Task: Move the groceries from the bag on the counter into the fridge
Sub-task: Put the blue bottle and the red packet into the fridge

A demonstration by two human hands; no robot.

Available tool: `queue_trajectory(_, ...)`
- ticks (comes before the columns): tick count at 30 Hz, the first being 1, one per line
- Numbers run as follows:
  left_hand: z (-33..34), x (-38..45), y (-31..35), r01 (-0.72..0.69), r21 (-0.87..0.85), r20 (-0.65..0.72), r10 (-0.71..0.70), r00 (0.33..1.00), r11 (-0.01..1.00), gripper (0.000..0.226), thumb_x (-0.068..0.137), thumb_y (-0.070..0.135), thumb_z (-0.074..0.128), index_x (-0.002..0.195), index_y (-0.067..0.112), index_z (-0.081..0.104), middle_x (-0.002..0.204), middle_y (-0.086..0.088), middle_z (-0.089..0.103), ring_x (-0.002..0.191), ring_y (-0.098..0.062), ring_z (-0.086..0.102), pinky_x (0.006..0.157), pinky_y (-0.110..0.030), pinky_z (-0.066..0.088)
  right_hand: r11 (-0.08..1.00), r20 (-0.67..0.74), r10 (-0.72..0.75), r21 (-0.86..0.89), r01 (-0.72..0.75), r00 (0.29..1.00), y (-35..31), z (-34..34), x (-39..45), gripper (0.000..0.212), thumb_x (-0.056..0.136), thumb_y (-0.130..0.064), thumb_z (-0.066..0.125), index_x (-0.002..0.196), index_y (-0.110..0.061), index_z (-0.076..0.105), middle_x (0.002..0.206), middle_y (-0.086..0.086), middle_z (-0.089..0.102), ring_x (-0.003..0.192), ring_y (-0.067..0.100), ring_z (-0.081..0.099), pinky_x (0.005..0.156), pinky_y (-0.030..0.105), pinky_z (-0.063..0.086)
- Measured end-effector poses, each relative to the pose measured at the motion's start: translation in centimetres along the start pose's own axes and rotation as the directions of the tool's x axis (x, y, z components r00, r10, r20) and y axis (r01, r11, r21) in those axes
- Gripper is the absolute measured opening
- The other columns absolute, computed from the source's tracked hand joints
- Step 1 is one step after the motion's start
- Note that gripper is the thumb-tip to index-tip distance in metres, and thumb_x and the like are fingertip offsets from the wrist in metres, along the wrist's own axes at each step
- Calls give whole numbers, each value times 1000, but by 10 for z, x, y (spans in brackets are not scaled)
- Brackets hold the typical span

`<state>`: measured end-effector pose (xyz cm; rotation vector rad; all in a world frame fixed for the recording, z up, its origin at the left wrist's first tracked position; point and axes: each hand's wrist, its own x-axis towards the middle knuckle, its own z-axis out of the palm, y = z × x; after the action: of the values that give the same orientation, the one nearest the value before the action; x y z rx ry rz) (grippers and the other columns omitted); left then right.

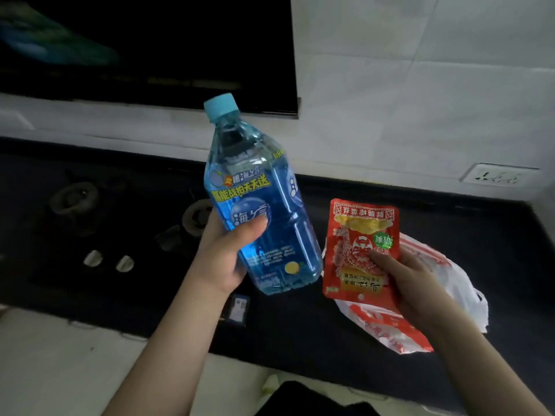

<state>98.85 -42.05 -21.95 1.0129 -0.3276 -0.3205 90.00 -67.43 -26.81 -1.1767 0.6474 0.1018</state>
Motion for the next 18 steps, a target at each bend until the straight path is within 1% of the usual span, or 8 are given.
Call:
queue_trajectory(5,12,-40,6,-120,104,-145,134,980,987,48,66,34,85,109,24,68,103,0,72,97,-22,68,79,-36,55,998,161,16,-61,-6,987,1,2,-1,32,88,-21,64,119,-17,58,103,8,74,92,31,72,78,47,55)
queue_trajectory(8,20,-72,5,-160,122,-276,188,943,980,63,67,33,85,121,14,59,110,-6,69,103,-28,66,82,-40,54,993,266,57,-116,-27,962,5,7,-4,31,88,-21,64,118,-18,59,102,8,75,92,30,72,74,44,56)
queue_trajectory(9,21,-83,4,-171,132,-316,204,927,977,64,68,31,84,123,13,57,111,-8,68,105,-31,65,83,-42,54,990,311,70,-141,-27,948,7,12,-6,32,88,-22,64,119,-18,59,103,8,74,92,30,72,72,43,56)
queue_trajectory(11,22,-107,6,-180,171,-383,233,894,969,49,72,21,75,119,18,61,111,-6,69,105,-31,66,83,-43,54,983,390,85,-184,-13,917,10,23,-12,29,88,-23,63,117,-20,60,103,7,75,92,29,72,70,39,57)
queue_trajectory(13,22,-131,12,-179,229,-423,264,867,957,45,75,18,67,119,20,62,113,-7,69,106,-32,65,84,-45,54,976,436,96,-217,1,895,17,37,-18,26,87,-24,64,113,-21,61,101,6,75,91,27,72,74,40,55)
queue_trajectory(16,17,-166,25,-187,252,-541,299,786,949,71,68,25,78,131,9,50,121,-17,63,111,-40,62,87,-51,53,967,506,137,-256,-4,852,30,62,-29,34,86,-21,66,119,-17,61,107,10,73,96,30,71,90,49,52)
queue_trajectory(17,14,-178,31,-201,256,-566,315,762,945,76,66,28,82,131,7,49,120,-17,63,110,-40,62,86,-50,53,961,531,154,-278,-1,833,34,70,-33,34,86,-20,66,120,-16,60,109,10,73,98,30,70,93,51,50)
queue_trajectory(18,12,-189,37,-208,276,-582,335,741,938,74,65,27,82,129,6,51,117,-17,64,107,-39,63,84,-48,54,952,564,170,-307,14,808,39,78,-36,34,87,-21,65,120,-17,61,110,10,72,100,31,70,95,52,48)
